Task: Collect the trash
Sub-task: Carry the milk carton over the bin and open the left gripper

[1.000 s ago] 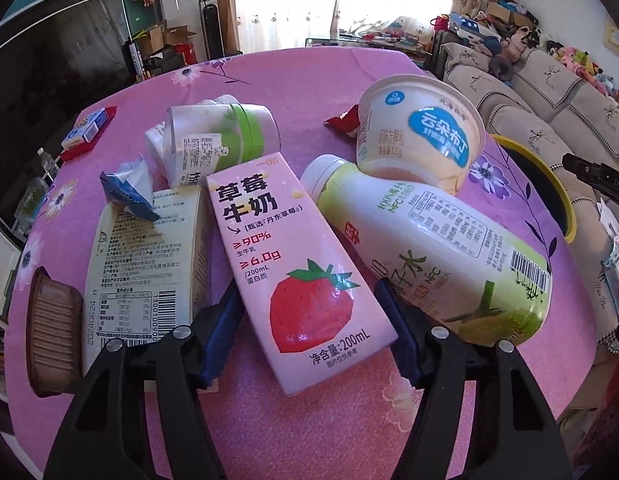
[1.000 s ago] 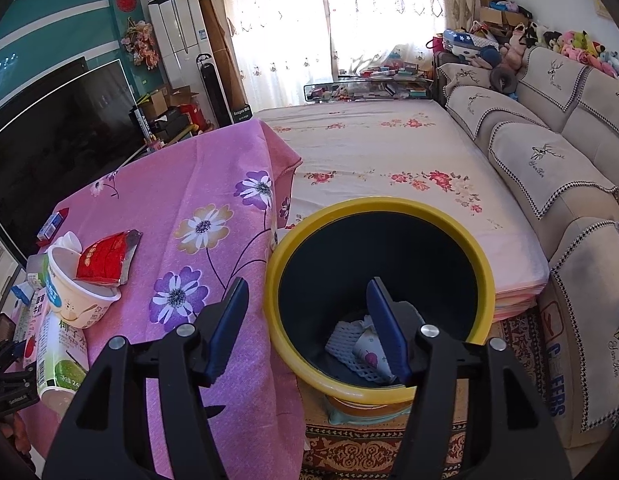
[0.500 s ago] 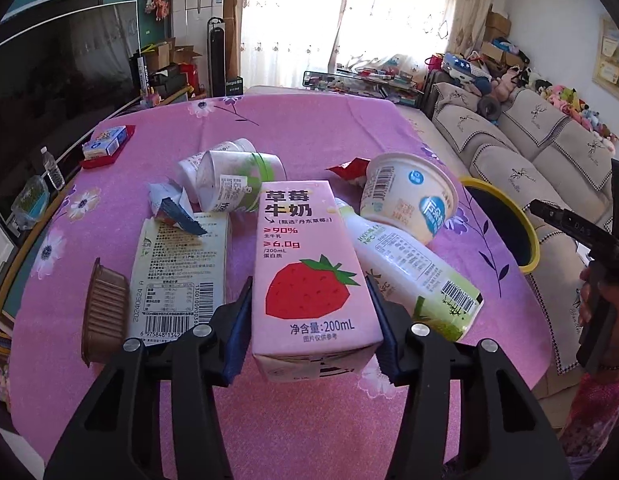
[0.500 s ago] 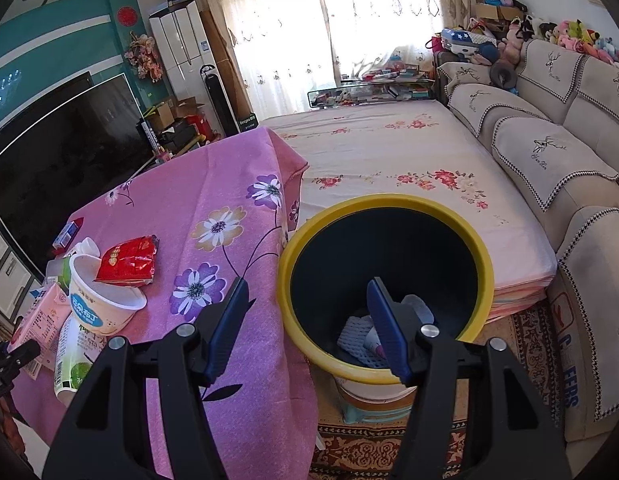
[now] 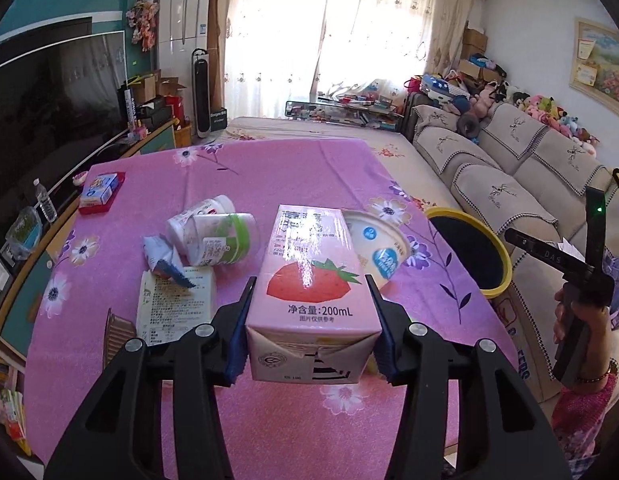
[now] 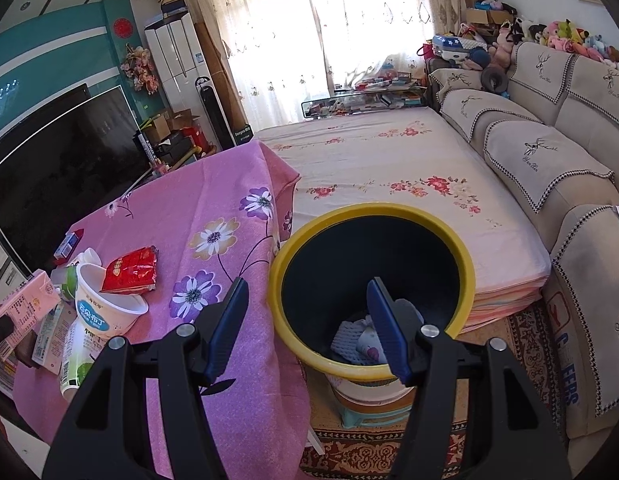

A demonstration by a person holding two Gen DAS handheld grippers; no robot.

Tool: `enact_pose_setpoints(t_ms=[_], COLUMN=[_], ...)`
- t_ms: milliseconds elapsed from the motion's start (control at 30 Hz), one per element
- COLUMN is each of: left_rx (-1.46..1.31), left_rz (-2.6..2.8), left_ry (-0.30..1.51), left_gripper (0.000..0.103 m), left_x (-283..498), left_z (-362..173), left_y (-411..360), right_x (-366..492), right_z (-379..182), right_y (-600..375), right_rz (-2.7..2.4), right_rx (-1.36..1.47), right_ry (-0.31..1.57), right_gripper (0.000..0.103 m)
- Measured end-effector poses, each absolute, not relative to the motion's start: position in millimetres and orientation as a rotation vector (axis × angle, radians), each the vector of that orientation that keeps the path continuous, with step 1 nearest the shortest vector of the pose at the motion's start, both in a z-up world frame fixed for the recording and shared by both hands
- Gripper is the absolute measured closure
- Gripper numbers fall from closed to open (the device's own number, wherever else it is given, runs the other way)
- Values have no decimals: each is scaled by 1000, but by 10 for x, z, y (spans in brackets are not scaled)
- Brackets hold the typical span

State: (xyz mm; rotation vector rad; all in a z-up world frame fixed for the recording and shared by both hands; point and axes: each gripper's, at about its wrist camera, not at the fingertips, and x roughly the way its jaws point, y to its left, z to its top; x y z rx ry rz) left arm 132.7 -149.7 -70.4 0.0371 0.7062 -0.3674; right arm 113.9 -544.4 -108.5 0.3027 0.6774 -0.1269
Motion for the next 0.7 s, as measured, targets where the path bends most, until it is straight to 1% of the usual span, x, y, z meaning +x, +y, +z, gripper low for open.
enact_pose_setpoints(t_ms=[167,300,533,700], left_rx=[65,83,97,152], left_rz=[-504,-629,-783,-818], left_ry=[673,690,773,777], left_gripper=[53,53,53,52], left_x=[1347,1486,1834,2019], left_z=[-538,-522,-742,-867], left_y=[-1956,-2461,-3446,-4042], right_x=[987,835,618,544], right_z=[-970,-926,-971,-1053], right_y=[-5590,-5797,-6195,-6394], right_rz=[-203,-273,-353,-391], right_rx=[279,283,330,357], right_ry=[641,615,600,605], right_gripper=[44,44,44,44])
